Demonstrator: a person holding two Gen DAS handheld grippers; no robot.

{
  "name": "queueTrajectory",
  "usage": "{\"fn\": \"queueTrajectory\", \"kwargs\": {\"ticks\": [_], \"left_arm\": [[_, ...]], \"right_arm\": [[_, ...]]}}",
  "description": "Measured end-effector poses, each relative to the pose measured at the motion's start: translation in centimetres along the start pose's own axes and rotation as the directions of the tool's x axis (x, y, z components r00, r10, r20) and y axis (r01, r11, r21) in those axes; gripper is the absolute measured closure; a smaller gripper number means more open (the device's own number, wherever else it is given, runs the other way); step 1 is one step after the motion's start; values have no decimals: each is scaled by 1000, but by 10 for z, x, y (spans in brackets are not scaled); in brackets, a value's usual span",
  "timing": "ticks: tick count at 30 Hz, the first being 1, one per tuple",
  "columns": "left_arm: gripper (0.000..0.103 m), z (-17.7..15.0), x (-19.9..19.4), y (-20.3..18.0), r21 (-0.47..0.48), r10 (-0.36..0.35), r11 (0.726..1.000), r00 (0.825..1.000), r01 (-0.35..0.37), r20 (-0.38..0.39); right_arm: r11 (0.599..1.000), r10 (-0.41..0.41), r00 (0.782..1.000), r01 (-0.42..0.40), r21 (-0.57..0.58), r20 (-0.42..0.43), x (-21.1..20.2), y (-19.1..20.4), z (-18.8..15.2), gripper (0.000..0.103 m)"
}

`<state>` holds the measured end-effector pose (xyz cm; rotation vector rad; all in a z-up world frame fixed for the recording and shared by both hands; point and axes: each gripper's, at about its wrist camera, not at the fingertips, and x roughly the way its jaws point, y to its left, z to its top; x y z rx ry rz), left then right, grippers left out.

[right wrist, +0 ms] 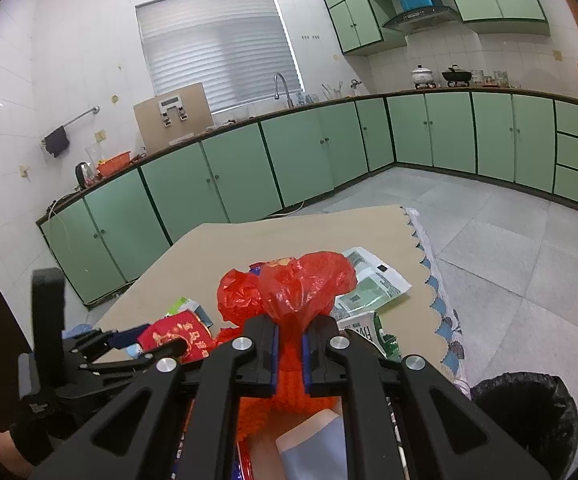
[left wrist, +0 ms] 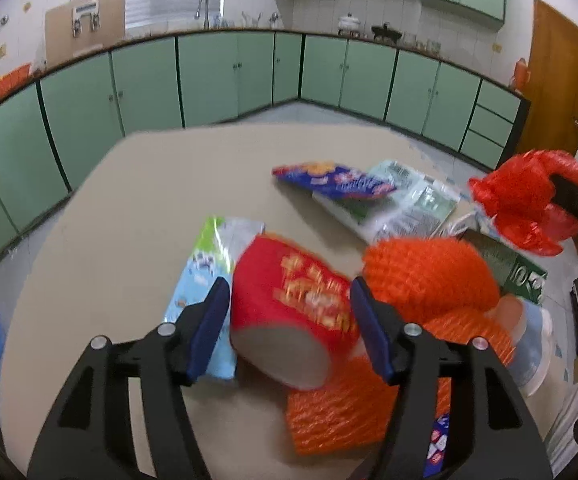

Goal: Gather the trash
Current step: 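Lift the red cup with the left gripper while the right gripper carries the red bag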

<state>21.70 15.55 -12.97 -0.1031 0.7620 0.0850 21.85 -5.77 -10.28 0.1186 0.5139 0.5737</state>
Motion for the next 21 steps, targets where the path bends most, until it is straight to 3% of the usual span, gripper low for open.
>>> {"fn": "queueTrajectory", "kwargs": {"ticks": [6, 8, 10, 13, 21], "left_arm": [[41, -5, 9, 4, -12, -8, 1000, 1000, 7, -28], [49, -6, 7, 4, -22, -3, 1000, 1000, 3, -22], [62, -5, 4, 9, -43, 0, 999, 1000, -1, -12], [69, -5, -1, 15, -72, -15, 997, 1000, 15, -1], [77, -2, -25, 6, -33, -34, 999, 996, 36, 77]], "right_arm": [[1000, -1, 1000, 1, -1, -13, 4, 0, -2, 95], [1000, -1, 1000, 1, -1, -14, 5, 1, -2, 95], [1000, -1, 1000, 1, -4, -15, 6, 1, -2, 95], [1000, 1, 1000, -2, -6, -18, 7, 1, -2, 95], [1000, 8, 1000, -8, -15, -11, 3, 5, -5, 95]]}}
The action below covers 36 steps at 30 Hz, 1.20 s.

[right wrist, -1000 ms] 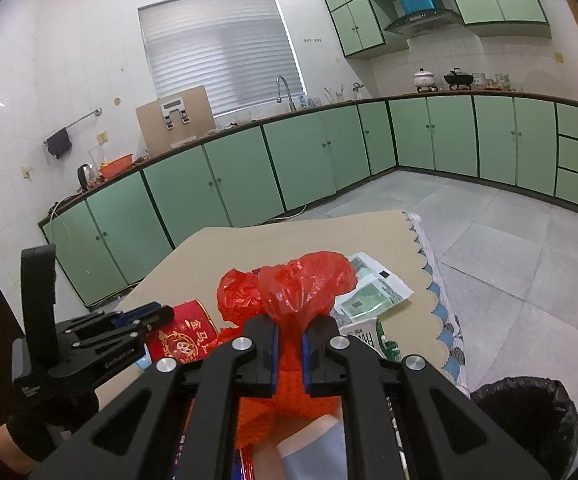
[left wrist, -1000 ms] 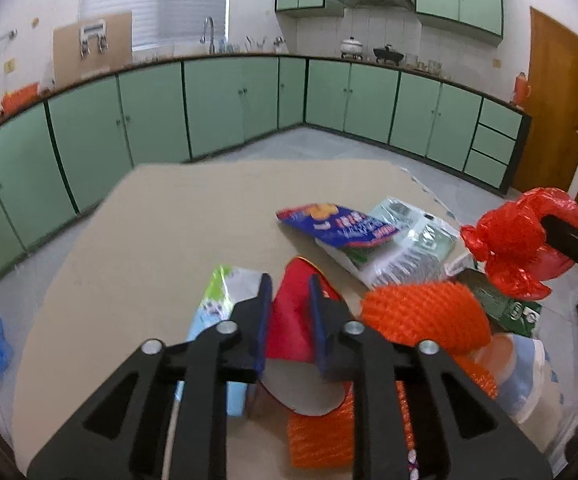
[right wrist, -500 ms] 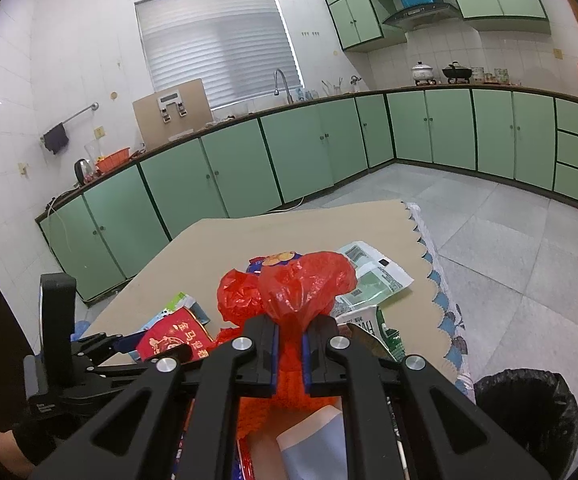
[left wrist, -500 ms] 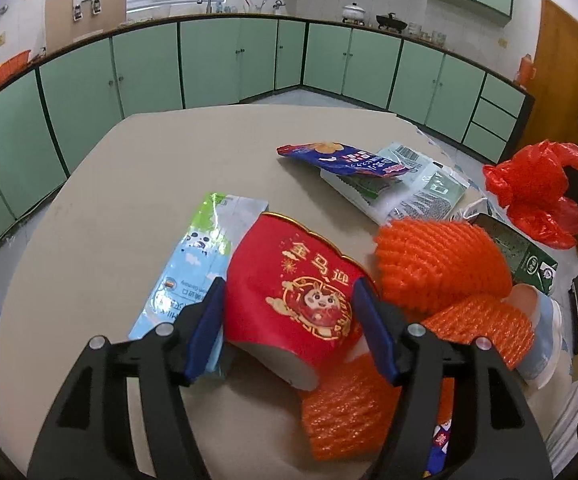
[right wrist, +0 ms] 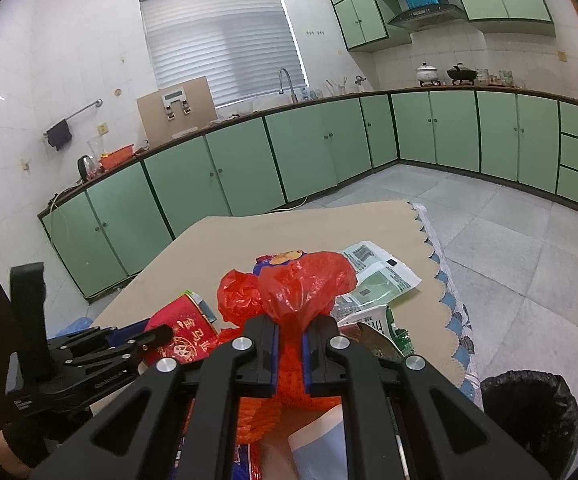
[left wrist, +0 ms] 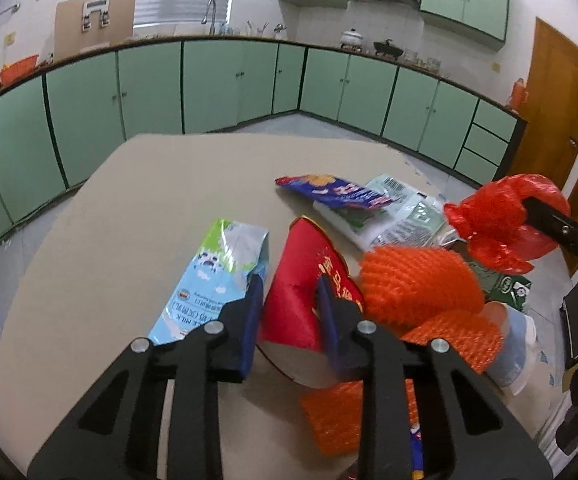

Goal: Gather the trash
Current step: 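Lift the red cup with the left gripper while the right gripper carries the red bag, then open both grippers over the black bin to drop the cup and bag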

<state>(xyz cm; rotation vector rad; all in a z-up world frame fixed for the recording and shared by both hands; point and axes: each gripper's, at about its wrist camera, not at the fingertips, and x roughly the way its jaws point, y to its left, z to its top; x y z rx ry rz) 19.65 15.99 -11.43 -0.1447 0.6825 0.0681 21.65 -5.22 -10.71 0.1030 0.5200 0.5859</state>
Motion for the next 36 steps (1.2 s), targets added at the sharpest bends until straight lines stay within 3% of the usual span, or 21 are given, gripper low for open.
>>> {"fn": "queueTrajectory", "kwargs": {"ticks": [10, 15, 21, 27, 36], "left_arm": [[79, 21, -32, -6, 17, 8, 1000, 993, -10, 116], [79, 35, -46, -27, 54, -27, 998, 985, 19, 168], [79, 47, -48, -69, 109, -118, 989, 973, 98, 198], [79, 49, -45, -122, 168, -236, 964, 952, 204, 195], [79, 34, -29, -212, 248, -397, 901, 908, 357, 136]], "right_arm": [[1000, -4, 998, 3, 5, 57, -21, 0, 7, 95], [1000, -14, 995, 14, 6, 97, -42, -4, 14, 95], [997, -75, 987, 73, 20, 144, -75, -19, 18, 95], [981, -189, 967, 180, 65, 173, -115, -54, 12, 95], [929, -358, 920, 335, 156, 161, -170, -112, -12, 95]]}}
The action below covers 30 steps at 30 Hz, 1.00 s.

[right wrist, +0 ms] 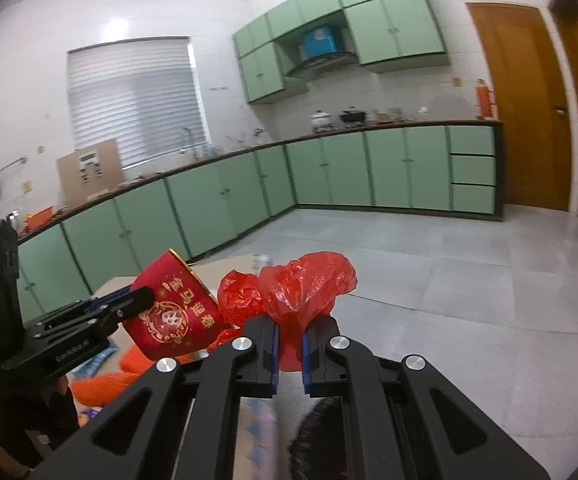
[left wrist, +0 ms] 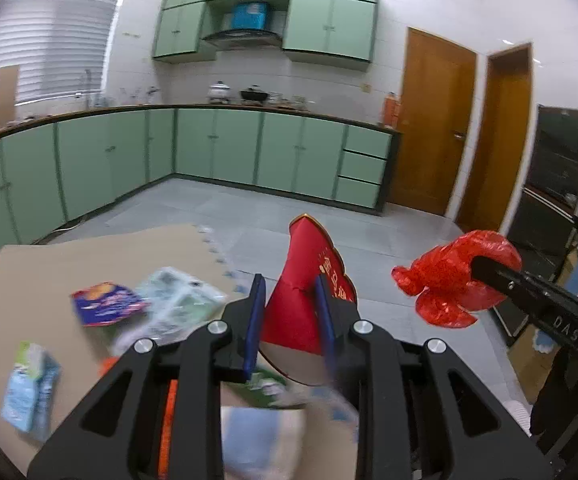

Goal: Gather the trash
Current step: 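Open both grippers over the black bin to drop the cup and bag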

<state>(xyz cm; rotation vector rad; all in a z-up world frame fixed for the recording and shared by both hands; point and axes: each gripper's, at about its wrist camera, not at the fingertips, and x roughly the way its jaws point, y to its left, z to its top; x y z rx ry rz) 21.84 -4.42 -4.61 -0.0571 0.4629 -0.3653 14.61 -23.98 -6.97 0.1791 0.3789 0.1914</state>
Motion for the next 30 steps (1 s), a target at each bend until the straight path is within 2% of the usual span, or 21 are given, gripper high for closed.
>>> {"fn": "queueTrajectory", "kwargs": {"ticks": [3, 7, 12, 20, 25, 27, 30], "left_arm": [[79, -6, 19, -28, 16, -49, 999, 999, 49, -23], [79, -18, 43, -55, 45, -78, 996, 995, 81, -57], [79, -35, 80, -84, 75, -93, 992, 989, 102, -116], [78, -49, 114, -104, 96, -95, 989, 981, 113, -171], [75, -49, 128, -102, 91, -88, 990, 974, 109, -208], [68, -50, 131, -101, 91, -86, 990, 974, 107, -211], [67, -47, 130, -101, 89, -83, 991, 974, 104, -211]], "right_arm": [[999, -43, 999, 43, 20, -10, -4, -20, -5, 95], [993, -102, 994, 104, 49, -43, -4, -51, -19, 95], [985, -145, 985, 153, 80, -98, 6, -82, -40, 95], [975, -173, 974, 190, 113, -145, 18, -109, -61, 94], [974, -174, 969, 195, 113, -176, 26, -120, -67, 87], [974, -174, 967, 197, 114, -185, 28, -119, -69, 70], [973, -171, 967, 196, 120, -189, 31, -121, -70, 67]]}}
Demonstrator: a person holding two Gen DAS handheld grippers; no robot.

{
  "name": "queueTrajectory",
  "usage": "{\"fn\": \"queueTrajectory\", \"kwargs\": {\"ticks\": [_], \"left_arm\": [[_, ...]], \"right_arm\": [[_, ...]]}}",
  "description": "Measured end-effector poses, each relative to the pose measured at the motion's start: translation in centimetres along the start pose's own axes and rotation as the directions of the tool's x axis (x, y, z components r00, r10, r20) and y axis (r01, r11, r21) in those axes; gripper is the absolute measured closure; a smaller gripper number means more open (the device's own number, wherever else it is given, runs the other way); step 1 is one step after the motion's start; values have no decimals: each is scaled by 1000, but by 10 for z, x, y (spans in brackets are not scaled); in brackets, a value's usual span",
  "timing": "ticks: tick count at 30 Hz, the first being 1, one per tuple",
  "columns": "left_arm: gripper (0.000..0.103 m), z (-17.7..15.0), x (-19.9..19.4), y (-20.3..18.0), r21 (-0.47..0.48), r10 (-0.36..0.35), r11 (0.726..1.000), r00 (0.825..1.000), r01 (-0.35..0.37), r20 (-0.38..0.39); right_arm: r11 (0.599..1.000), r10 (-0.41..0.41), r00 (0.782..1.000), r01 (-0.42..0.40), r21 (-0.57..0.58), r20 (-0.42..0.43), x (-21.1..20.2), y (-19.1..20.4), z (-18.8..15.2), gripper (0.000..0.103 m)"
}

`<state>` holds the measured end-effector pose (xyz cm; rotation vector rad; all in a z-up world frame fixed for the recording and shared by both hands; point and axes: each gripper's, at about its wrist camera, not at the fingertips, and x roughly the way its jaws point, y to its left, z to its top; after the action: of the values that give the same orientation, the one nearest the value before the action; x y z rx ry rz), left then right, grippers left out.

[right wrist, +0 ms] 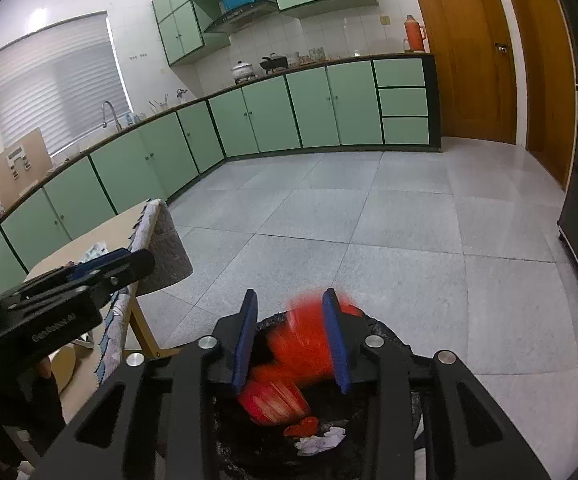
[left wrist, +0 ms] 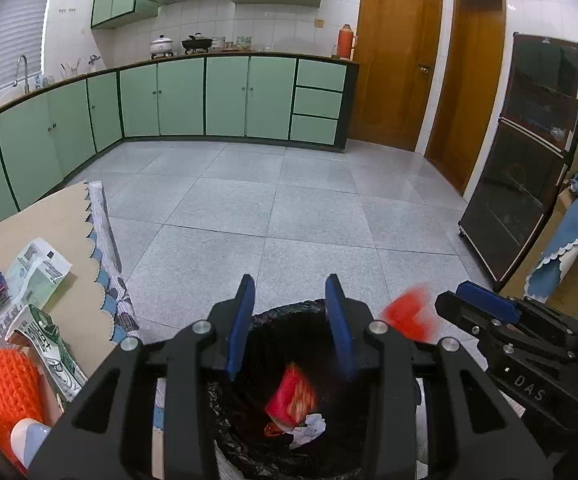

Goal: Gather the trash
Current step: 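Open both grippers over the black bin to drop the cup and bag, then move both grippers back from the bin to the table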

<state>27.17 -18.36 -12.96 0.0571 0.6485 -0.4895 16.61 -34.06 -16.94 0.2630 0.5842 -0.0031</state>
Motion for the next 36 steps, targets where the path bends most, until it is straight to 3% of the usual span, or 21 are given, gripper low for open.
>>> {"fn": "queueTrajectory", "kwargs": {"ticks": [4, 7, 9, 11, 17, 25, 33, 36], "left_arm": [[64, 1, -7, 2, -4, 11, 1000, 1000, -11, 12], [55, 2, -20, 12, -20, 23, 1000, 999, -23, 29], [45, 1, -35, 21, -28, 43, 999, 998, -41, 49], [40, 1, -50, 29, -38, 69, 997, 996, -66, 62], [30, -11, -108, 75, -88, 165, 984, 981, -157, 98], [25, -44, -180, 141, -161, 341, 932, 935, -324, 98], [24, -79, -218, 189, -223, 458, 872, 887, -437, 54], [24, -93, -225, 202, -237, 471, 860, 882, -451, 29]], "right_arm": [[1000, -9, 1000, 9, 10, 3, -3, 0, 2, 60], [1000, -24, 999, 24, 8, 21, -9, 4, 5, 41], [999, -41, 998, 40, 9, 43, -19, 11, 7, 20], [999, -37, 997, 36, 20, 60, -27, 18, 10, 12], [999, 39, 995, -37, -15, 97, -48, 55, 17, 11], [980, 173, 979, -161, -114, 103, -52, 128, 7, 11], [954, 240, 969, -224, -199, 63, -40, 184, -19, 11], [946, 258, 965, -246, -212, 34, -36, 198, -30, 11]]}}
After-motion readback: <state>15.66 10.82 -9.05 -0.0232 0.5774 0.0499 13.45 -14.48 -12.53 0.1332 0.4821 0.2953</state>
